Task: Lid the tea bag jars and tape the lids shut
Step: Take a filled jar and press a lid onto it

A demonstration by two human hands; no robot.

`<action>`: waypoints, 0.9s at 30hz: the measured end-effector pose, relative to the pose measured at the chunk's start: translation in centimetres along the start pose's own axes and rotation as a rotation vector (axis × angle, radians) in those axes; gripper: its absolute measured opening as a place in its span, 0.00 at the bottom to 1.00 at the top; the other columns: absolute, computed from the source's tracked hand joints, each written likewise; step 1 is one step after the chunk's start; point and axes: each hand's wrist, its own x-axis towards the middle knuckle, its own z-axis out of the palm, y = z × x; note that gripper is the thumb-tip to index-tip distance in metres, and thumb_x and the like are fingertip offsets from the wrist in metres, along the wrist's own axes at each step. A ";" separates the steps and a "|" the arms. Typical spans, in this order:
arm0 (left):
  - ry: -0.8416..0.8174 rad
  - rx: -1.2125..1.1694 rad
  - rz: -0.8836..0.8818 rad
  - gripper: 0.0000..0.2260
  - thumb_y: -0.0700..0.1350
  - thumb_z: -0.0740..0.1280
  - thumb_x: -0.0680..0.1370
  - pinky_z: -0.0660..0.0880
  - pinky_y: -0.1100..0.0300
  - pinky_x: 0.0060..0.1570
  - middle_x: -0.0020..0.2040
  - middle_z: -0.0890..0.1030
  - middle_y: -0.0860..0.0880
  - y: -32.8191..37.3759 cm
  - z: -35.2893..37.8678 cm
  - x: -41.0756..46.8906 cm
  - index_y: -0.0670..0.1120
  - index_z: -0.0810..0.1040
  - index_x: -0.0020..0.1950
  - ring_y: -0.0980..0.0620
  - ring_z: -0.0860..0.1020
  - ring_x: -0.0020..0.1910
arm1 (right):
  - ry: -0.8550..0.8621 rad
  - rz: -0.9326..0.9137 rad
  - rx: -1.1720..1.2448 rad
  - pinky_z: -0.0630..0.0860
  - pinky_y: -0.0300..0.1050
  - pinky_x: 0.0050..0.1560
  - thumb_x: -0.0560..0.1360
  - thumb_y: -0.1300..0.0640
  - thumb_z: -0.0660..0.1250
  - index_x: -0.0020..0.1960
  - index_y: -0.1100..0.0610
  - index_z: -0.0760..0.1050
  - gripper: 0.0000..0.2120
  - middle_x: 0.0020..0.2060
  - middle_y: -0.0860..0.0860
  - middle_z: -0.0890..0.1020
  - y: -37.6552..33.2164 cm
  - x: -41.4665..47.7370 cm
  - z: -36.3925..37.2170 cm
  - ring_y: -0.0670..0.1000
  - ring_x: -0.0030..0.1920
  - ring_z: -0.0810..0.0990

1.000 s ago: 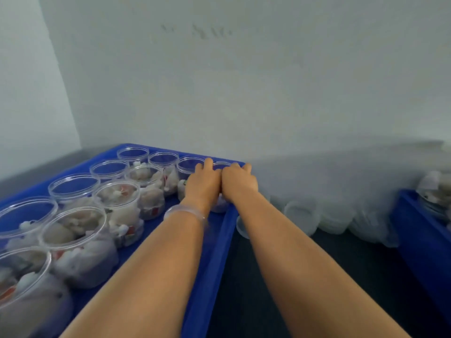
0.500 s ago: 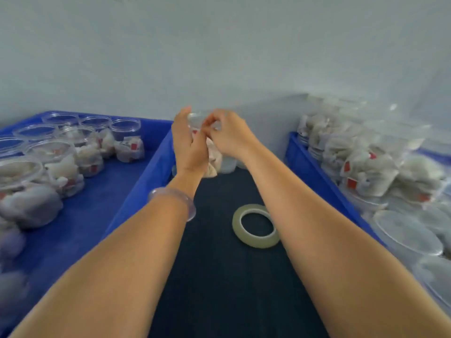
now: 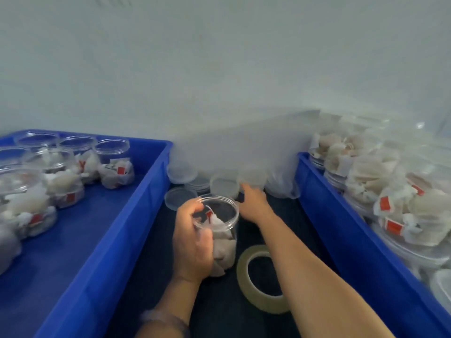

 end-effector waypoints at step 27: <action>-0.239 -0.175 -0.115 0.39 0.57 0.65 0.69 0.71 0.59 0.63 0.65 0.73 0.46 4.8 -3.0 -3.9 0.40 0.57 0.75 0.51 0.74 0.64 | -0.026 -0.073 0.647 0.72 0.37 0.38 0.78 0.59 0.64 0.43 0.53 0.81 0.09 0.41 0.52 0.81 -4.2 -14.4 -3.6 0.43 0.38 0.78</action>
